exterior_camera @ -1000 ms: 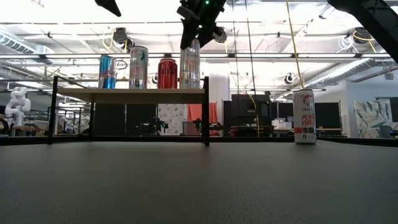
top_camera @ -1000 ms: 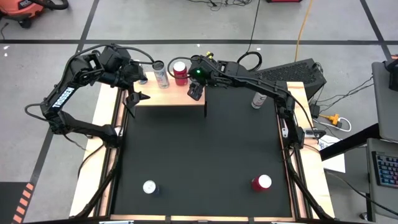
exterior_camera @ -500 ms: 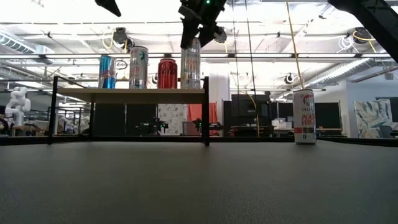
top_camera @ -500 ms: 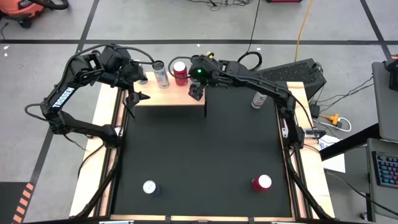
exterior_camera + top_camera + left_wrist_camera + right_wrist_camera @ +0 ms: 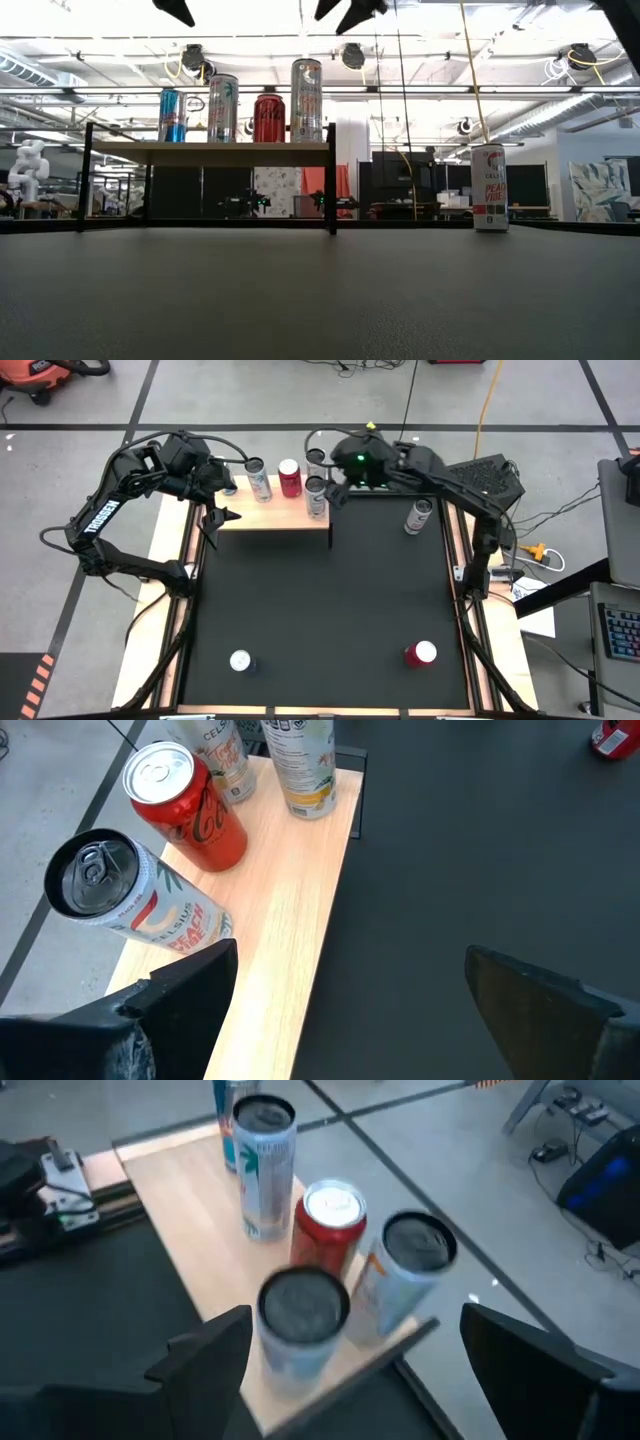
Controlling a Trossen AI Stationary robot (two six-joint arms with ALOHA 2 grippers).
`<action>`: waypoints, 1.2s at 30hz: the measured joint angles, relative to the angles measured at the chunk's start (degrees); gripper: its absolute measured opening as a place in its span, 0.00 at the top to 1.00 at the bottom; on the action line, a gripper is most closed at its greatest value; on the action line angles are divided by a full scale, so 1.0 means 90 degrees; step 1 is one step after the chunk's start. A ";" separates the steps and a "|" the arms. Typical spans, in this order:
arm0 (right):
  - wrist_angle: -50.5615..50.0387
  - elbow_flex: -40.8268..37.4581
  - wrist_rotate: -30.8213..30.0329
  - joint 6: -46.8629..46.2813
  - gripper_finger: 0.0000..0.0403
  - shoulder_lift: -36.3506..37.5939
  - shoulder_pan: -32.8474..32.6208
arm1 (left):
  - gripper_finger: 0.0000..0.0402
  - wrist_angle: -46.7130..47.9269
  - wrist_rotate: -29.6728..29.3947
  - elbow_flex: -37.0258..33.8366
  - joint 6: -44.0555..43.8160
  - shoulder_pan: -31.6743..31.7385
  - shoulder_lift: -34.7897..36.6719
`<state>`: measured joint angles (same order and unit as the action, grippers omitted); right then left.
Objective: Place canned beverage on shelf
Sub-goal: Put the white pink soda can on the shelf aligned with the other white pink soda can
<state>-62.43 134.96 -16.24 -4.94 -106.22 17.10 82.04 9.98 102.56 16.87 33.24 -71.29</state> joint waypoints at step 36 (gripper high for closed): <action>-0.3016 -0.0039 0.0826 -0.0693 0.15 0.0557 -0.0042 | 0.03 0.0162 -0.0049 0.0000 -0.0161 0.0000 -0.0007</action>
<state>-89.58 134.61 -8.81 -11.18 -101.20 16.72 83.50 9.54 102.56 15.42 33.23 -71.35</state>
